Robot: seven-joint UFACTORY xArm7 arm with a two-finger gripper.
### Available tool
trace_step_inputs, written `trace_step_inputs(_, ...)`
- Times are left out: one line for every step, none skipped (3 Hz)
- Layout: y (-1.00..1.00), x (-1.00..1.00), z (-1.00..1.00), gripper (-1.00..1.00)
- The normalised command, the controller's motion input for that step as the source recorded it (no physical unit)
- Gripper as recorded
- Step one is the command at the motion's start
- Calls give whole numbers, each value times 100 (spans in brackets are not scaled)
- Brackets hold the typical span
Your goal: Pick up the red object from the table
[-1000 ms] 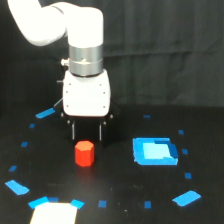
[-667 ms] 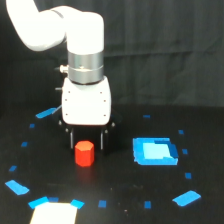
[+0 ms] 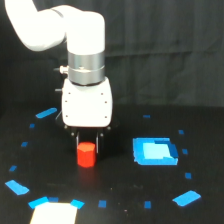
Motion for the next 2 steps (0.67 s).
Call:
trace_step_inputs(-42, -10, 100, -100)
trace_step_inputs(-1, 100, 100, -100)
